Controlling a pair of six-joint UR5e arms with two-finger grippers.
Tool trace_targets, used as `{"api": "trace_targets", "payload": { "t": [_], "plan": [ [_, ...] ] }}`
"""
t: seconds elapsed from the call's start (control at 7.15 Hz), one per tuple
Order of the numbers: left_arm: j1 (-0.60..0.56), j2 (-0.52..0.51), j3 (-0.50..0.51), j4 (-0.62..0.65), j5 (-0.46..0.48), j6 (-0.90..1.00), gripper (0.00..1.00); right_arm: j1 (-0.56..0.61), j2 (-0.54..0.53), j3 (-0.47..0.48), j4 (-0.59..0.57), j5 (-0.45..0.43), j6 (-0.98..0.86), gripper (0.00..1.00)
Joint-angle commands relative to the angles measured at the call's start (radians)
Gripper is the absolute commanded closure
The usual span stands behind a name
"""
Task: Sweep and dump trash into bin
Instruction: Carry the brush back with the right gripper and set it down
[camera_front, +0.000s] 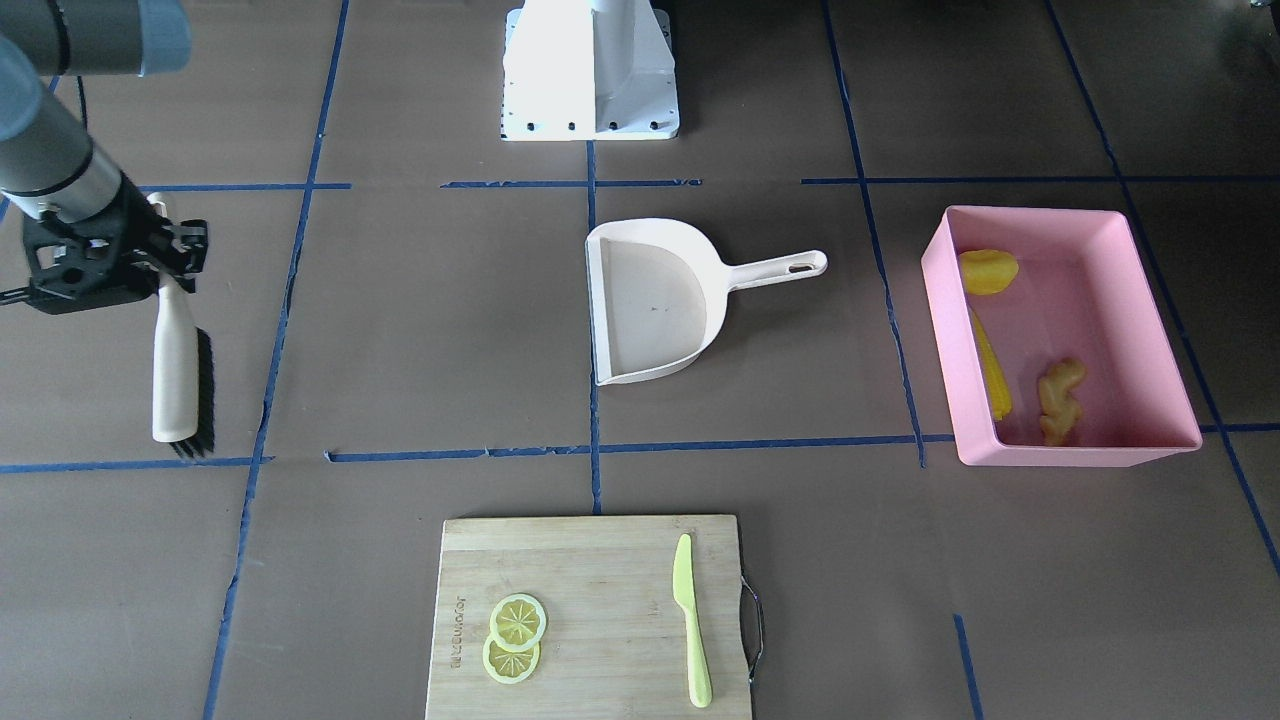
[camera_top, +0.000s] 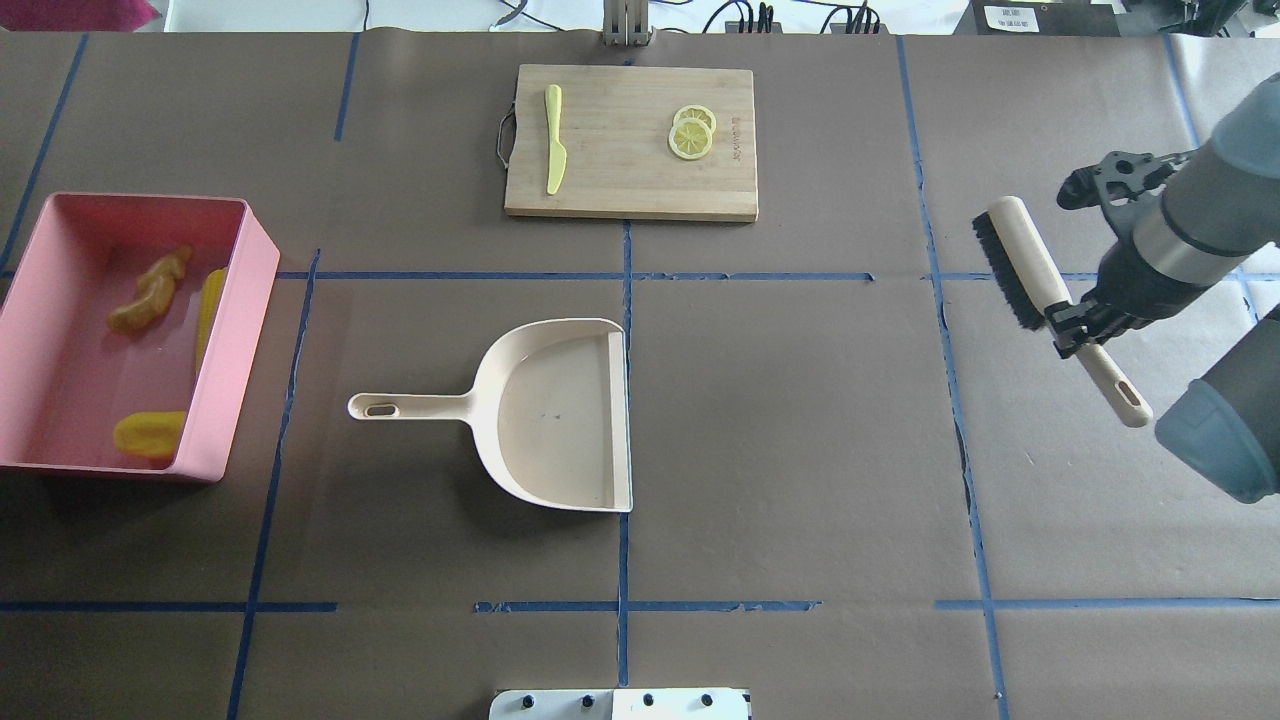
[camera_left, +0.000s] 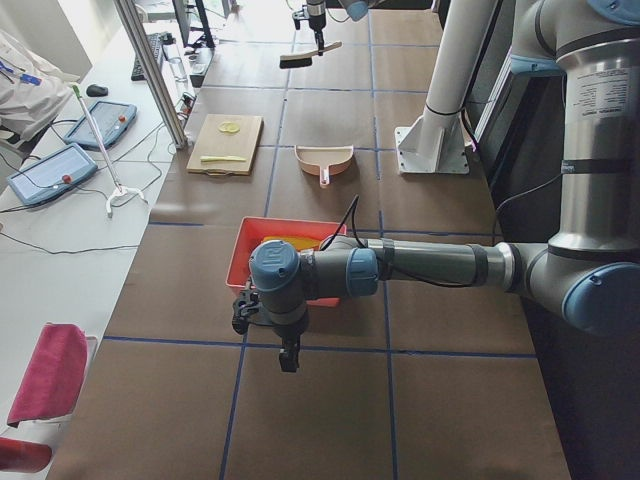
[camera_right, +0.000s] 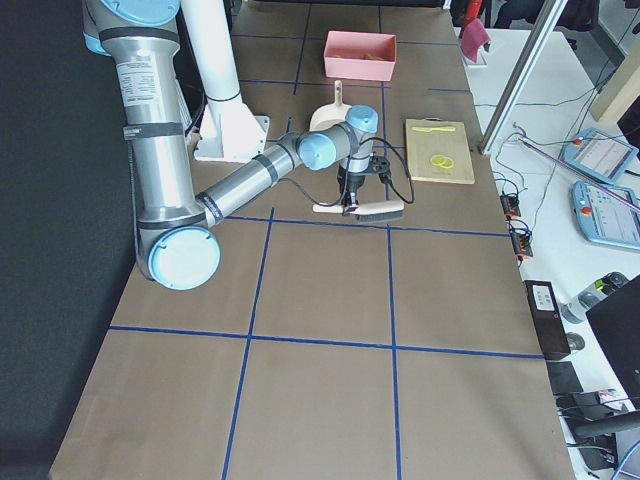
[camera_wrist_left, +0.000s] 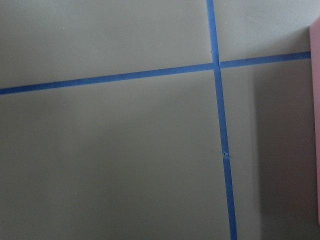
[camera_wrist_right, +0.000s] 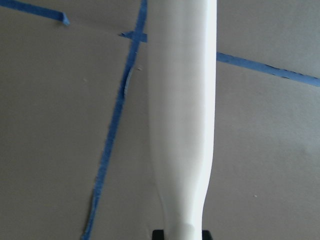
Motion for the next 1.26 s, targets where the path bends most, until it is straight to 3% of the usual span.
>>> {"api": "trace_targets", "payload": {
  "t": [0.0, 0.28, 0.7, 1.12],
  "plan": [
    [0.0, 0.005, -0.038, 0.023, -0.002, -0.001, 0.0, 0.096, -0.213, 0.002, 0.142, 0.06, -0.098, 1.0],
    [-0.002, 0.006, -0.057, 0.024, -0.002, -0.001, 0.0, 0.101, -0.349, -0.004, 0.262, 0.065, 0.002, 1.0],
    [0.0, 0.014, -0.068, 0.024, -0.002, -0.001, 0.0, 0.095, -0.427, -0.169, 0.645, 0.068, 0.205, 1.0],
    [0.0, 0.023, -0.08, 0.024, -0.002, -0.001, 0.0, 0.029, -0.427, -0.188, 0.692, 0.071, 0.288, 0.96]
  ]
}}
